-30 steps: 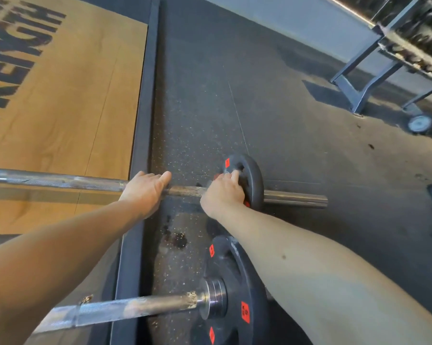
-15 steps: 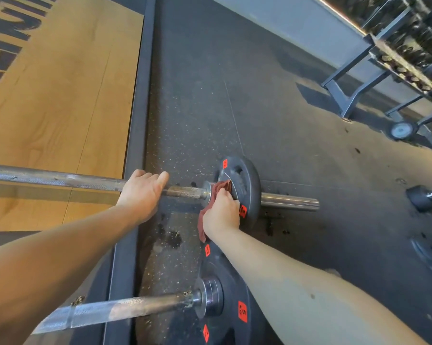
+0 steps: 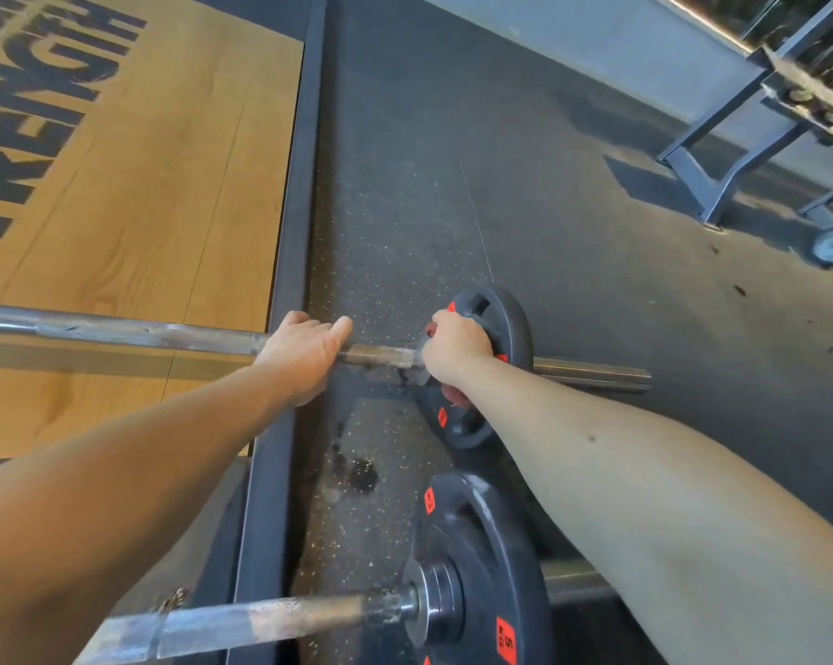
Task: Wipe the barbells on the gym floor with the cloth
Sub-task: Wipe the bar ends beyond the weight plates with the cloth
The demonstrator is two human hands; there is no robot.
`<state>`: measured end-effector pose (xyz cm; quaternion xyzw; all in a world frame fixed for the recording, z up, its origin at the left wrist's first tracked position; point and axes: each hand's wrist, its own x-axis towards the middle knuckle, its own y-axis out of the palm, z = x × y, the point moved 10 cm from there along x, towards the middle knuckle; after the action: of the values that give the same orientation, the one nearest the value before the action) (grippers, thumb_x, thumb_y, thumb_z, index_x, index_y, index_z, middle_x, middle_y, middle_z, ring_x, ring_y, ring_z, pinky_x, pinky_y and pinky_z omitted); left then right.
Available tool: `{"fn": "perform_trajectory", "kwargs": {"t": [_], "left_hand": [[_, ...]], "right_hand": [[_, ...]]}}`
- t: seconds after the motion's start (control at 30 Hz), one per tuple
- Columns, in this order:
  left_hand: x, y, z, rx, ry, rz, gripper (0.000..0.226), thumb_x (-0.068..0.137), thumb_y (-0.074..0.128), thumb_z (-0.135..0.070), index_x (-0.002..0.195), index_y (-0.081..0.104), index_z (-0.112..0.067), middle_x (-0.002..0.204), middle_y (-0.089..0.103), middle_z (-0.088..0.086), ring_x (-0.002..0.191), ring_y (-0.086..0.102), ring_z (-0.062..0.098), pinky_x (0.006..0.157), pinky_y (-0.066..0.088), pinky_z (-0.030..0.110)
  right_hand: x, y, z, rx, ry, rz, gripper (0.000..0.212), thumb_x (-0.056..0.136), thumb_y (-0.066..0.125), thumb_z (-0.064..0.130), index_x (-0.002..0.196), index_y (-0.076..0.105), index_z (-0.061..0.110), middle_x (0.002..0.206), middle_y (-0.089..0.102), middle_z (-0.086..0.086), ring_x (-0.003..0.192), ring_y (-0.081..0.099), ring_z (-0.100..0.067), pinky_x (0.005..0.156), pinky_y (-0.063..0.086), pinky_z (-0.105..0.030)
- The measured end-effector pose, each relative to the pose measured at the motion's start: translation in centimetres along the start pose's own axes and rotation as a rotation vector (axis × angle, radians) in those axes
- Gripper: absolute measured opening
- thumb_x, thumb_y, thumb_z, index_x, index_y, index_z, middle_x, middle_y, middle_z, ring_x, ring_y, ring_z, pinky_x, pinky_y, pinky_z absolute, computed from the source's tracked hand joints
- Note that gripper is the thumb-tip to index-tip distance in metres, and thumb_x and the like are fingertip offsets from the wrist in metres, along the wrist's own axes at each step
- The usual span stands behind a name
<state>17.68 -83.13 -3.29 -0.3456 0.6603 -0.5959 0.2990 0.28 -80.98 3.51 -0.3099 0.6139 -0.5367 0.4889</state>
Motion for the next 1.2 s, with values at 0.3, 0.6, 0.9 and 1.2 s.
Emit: {"fn": "perform_trajectory", "kwargs": {"t": [0.3,0.6,0.9,1.2], "left_hand": [[4.1,0.1,3.1,-0.166,-0.074,0.150,0.035,0.093,0.068,-0.035,0.108,0.040,-0.022,0.101,0.062,0.002,0.100,0.059,0.027,0.099,0.043,0.042],[4.2,-3.2,3.9,-0.174,-0.028,-0.161,0.032,0.084,0.080,-0.036,0.103,0.059,-0.020,0.108,0.054,0.002,0.106,0.047,0.028,0.094,0.036,0.041],[6.8,-2.1,6.1,-0.350,-0.146,0.005,0.036,0.082,0.084,-0.033,0.087,0.049,-0.033,0.102,0.053,-0.007,0.102,0.044,0.022,0.090,0.046,0.044],[6.7,-0.9,6.5,-0.375,-0.252,0.085,0.042,0.080,0.086,-0.034,0.079,0.044,-0.037,0.097,0.054,-0.002,0.095,0.054,0.023,0.087,0.051,0.042]], "right_hand": [[-1.5,3.0,-1.4,0.066,0.041,-0.294,0.073,0.096,0.067,0.009,0.158,0.028,0.008,0.157,0.040,-0.011,0.135,0.041,-0.034,0.117,0.038,-0.046],[-0.1,3.1,-1.9,0.305,0.077,-0.329,0.077,0.096,0.069,0.013,0.161,0.026,0.013,0.160,0.038,-0.003,0.135,0.043,-0.029,0.120,0.033,-0.042],[3.2,-0.3,-1.0,0.530,0.073,-0.384,0.045,0.101,0.060,0.011,0.144,0.051,0.016,0.126,0.053,-0.011,0.122,0.054,-0.031,0.114,0.044,-0.044],[1.2,4.4,-2.1,0.395,0.311,-0.227,0.048,0.099,0.062,0.005,0.145,0.049,0.011,0.144,0.054,-0.010,0.127,0.051,-0.032,0.110,0.042,-0.041]]}}
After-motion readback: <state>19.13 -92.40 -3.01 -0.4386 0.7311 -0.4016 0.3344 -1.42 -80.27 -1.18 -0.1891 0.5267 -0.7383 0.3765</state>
